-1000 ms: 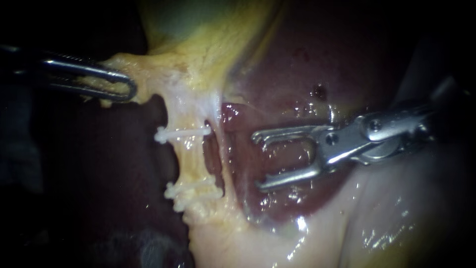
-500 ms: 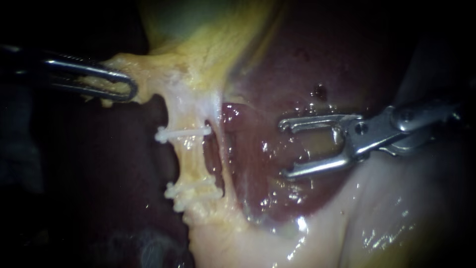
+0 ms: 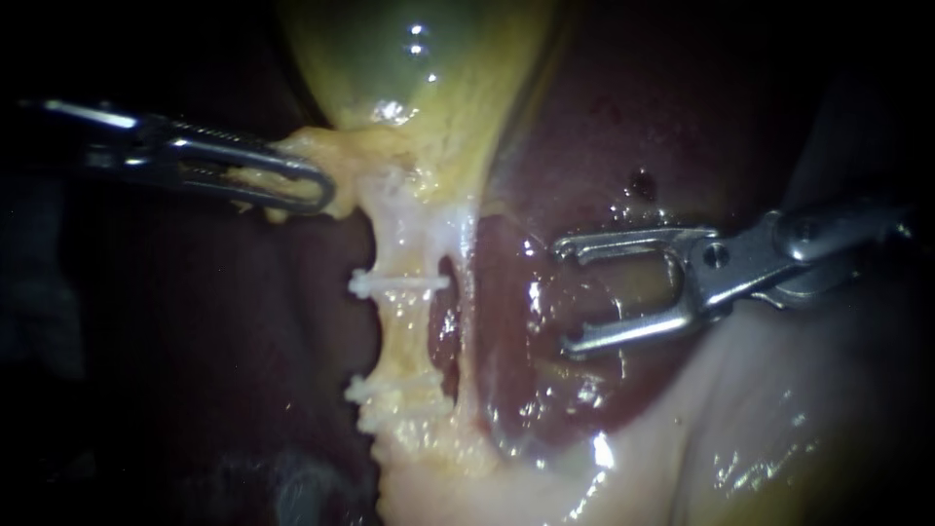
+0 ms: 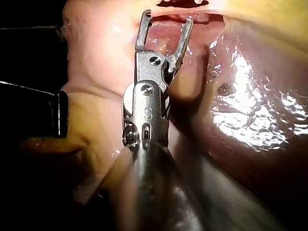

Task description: Going back third clip left tube

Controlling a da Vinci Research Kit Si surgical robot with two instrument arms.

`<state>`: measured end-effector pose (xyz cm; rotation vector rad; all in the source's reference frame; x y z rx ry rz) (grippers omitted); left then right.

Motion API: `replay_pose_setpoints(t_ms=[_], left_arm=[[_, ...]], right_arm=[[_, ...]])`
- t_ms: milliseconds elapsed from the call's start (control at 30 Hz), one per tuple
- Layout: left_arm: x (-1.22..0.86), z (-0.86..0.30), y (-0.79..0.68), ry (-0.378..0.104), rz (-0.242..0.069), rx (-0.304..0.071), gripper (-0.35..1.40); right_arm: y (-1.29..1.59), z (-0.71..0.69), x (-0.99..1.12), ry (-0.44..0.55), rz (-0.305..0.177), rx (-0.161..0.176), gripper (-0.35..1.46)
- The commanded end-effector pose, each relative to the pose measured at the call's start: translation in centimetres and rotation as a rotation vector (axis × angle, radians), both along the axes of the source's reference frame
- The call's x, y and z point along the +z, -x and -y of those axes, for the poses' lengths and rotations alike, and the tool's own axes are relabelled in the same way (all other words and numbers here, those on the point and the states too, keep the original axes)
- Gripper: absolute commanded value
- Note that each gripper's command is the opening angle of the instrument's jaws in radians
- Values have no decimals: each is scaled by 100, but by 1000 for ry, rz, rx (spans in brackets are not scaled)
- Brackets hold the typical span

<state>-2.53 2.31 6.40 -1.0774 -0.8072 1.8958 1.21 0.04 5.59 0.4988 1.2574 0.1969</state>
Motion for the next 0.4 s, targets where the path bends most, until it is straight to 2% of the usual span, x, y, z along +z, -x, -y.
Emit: replay_pose_setpoints(t_ms=[33, 400], left_arm=[[2, 0, 1, 1, 0, 2, -35], [1, -1, 2, -1, 3, 5, -35]], right_arm=[[0, 0, 0, 0, 0, 0, 50], [0, 1, -1, 0, 0, 0, 50]])
